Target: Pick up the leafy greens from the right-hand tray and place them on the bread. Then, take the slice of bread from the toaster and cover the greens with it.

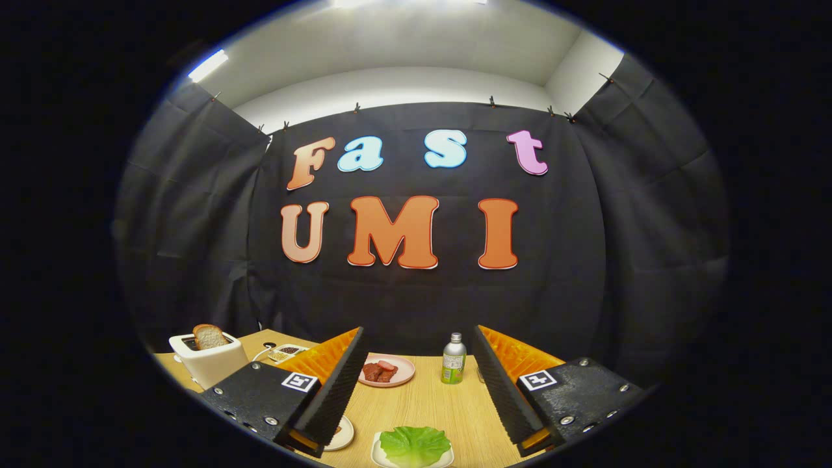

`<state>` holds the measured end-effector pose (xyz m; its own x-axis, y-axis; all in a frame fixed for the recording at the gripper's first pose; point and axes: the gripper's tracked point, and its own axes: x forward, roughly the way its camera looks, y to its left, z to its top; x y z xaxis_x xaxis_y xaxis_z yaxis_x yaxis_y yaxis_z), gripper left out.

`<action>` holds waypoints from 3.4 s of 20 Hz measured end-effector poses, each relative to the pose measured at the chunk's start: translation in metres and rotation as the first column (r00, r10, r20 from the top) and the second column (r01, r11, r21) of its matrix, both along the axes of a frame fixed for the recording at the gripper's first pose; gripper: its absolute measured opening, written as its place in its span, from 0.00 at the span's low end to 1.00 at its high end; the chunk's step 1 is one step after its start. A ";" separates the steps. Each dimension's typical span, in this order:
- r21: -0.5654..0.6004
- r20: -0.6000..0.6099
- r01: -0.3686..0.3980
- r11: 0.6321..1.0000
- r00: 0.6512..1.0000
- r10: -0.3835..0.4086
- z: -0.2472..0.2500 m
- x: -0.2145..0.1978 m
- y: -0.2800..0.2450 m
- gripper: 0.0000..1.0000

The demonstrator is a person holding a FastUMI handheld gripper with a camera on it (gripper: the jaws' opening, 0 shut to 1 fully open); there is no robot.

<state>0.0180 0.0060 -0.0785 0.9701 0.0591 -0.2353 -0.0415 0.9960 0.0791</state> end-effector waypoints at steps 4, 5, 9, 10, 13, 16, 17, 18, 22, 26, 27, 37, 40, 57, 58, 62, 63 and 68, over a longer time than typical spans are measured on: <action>0.026 -0.089 -0.045 0.999 0.995 0.047 -0.030 -0.004 0.012 0.97; 0.034 -0.112 -0.055 0.998 0.992 0.058 -0.038 -0.005 0.014 0.97; 0.032 -0.185 -0.078 0.996 0.979 0.083 -0.066 -0.008 0.019 0.97; 0.038 -0.204 -0.088 0.995 0.974 0.094 -0.073 -0.009 0.022 0.97; 0.062 -0.277 -0.110 0.992 0.953 0.123 -0.100 -0.015 0.031 0.97; 0.066 -0.335 -0.128 0.990 0.931 0.142 -0.124 -0.019 0.036 0.97; 0.072 -0.355 -0.142 0.987 0.921 0.159 -0.133 -0.022 0.040 0.97; 0.083 -0.377 -0.150 0.985 0.910 0.170 -0.141 -0.025 0.043 0.97; 0.060 -0.467 -0.149 0.987 0.870 0.160 -0.177 -0.031 0.039 0.97; 0.065 -0.542 -0.170 0.983 0.821 0.178 -0.209 -0.041 0.043 0.97; 0.072 -0.568 -0.174 0.982 0.802 0.184 -0.220 -0.045 0.043 0.98; 0.036 -0.736 -0.119 0.992 0.668 0.107 -0.300 -0.069 0.022 0.97; 0.025 -0.756 -0.123 0.992 0.647 0.099 -0.313 -0.073 0.024 0.97; 0.025 -0.742 -0.161 0.987 0.658 0.127 -0.309 -0.076 0.041 0.04; 0.035 -0.740 -0.155 0.987 0.660 0.130 -0.307 -0.076 0.042 0.04; 0.090 -0.702 -0.140 0.986 0.693 0.163 -0.285 -0.069 0.051 0.04; 0.104 -0.688 -0.138 0.985 0.705 0.172 -0.278 -0.068 0.053 0.03; 0.151 -0.628 -0.155 0.976 0.747 0.215 -0.245 -0.058 0.068 0.03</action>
